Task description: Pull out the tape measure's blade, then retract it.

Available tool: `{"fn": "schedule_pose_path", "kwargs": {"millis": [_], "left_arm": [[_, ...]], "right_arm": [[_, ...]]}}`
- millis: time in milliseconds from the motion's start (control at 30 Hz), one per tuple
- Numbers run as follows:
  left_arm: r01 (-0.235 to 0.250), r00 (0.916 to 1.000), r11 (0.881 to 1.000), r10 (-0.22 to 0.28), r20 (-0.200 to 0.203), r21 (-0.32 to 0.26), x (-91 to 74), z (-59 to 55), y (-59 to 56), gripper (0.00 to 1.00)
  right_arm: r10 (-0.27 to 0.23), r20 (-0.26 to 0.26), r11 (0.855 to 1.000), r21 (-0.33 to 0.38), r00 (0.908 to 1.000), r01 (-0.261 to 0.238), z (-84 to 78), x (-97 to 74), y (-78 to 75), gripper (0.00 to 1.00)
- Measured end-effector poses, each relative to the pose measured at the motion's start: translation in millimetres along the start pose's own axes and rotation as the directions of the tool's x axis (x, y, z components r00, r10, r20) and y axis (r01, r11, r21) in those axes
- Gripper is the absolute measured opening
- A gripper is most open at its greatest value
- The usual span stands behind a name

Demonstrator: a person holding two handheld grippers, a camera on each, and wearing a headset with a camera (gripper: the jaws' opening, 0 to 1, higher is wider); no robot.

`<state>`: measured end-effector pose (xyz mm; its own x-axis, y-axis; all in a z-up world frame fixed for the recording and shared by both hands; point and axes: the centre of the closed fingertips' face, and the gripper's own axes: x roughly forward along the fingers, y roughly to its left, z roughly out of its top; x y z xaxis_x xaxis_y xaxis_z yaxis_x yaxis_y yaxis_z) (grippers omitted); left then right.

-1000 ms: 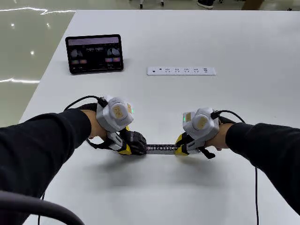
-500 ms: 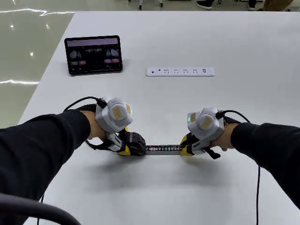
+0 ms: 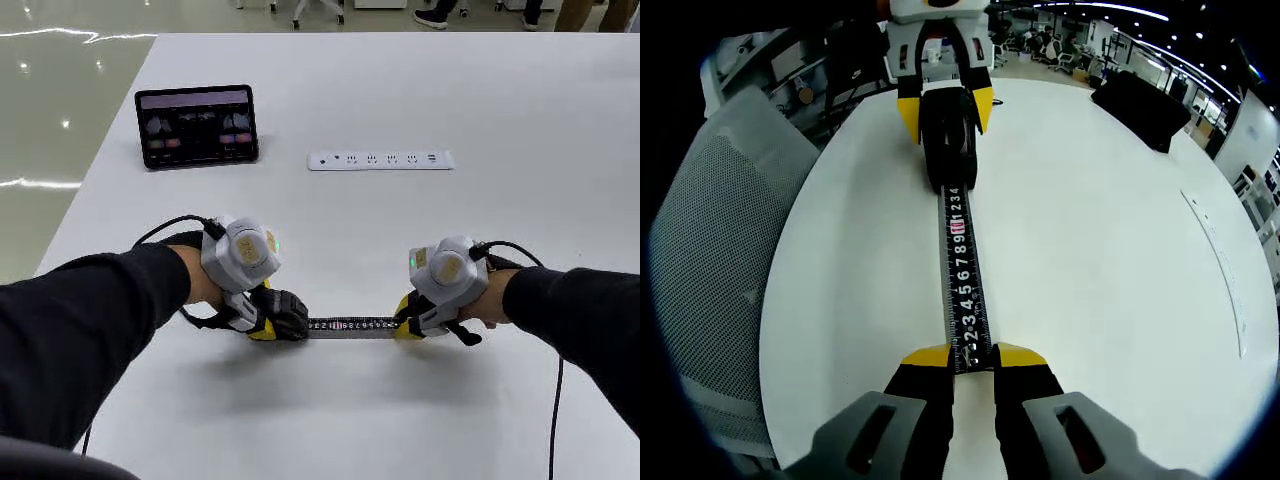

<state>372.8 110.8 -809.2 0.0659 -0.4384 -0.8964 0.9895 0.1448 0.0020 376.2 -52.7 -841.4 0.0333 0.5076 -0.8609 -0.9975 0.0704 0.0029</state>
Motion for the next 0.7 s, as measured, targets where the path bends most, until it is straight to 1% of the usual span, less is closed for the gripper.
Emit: {"fn": "schedule_pose_path", "kwargs": {"millis": [300,700], "left_arm": [[0.002,1.0,1.0,-0.002,-0.002,0.001,0.2,0.0,-0.3,0.32],[-0.001,1.0,1.0,0.001,-0.003,0.0,0.5,-0.1,0.2,0.32]], "right_arm": [[-0.005,-0.01,1.0,0.01,0.9999,0.005,-12.0,-7.8,-2.4,0.1],[-0.008,-0.017,1.0,0.015,0.9998,0.008,-22.2,-13.7,-4.4,0.1]]}}
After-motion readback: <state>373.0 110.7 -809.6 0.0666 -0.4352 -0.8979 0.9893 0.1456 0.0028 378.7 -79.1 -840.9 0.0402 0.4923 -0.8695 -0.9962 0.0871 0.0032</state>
